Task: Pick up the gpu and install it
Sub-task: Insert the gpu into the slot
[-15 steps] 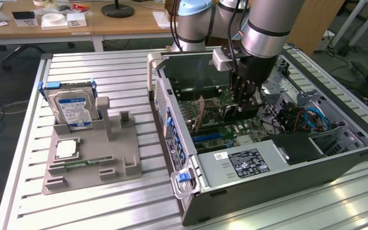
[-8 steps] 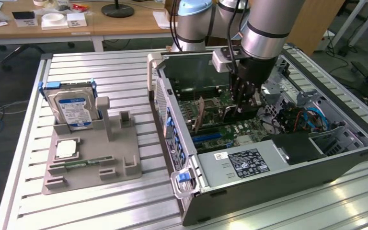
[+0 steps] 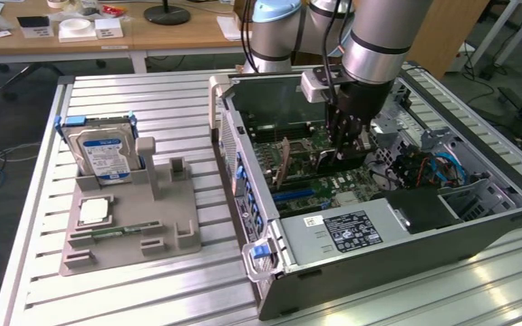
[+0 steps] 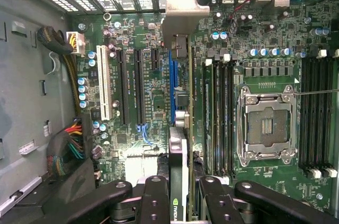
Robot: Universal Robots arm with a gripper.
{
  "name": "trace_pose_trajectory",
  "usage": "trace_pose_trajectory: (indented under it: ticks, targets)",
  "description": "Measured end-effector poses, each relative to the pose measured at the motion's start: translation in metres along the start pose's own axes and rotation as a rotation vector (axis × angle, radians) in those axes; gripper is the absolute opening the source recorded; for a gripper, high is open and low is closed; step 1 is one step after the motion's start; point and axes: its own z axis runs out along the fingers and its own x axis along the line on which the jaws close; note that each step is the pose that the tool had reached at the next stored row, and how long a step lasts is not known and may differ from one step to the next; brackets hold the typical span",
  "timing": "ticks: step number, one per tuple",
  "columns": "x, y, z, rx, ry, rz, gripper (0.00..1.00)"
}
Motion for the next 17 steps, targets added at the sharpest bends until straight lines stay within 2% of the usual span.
trace_pose_trajectory:
  ticks: [6, 13, 17]
  targets:
    - [0.0, 0.0002, 0.0, 0.0, 0.0, 0.0, 0.27]
    - [0.0003, 0.0041, 0.0036, 0.0, 0.0, 0.0, 0.27]
    - [0.0007, 0.0091, 0.0061, 0.0, 0.0001, 0.0, 0.27]
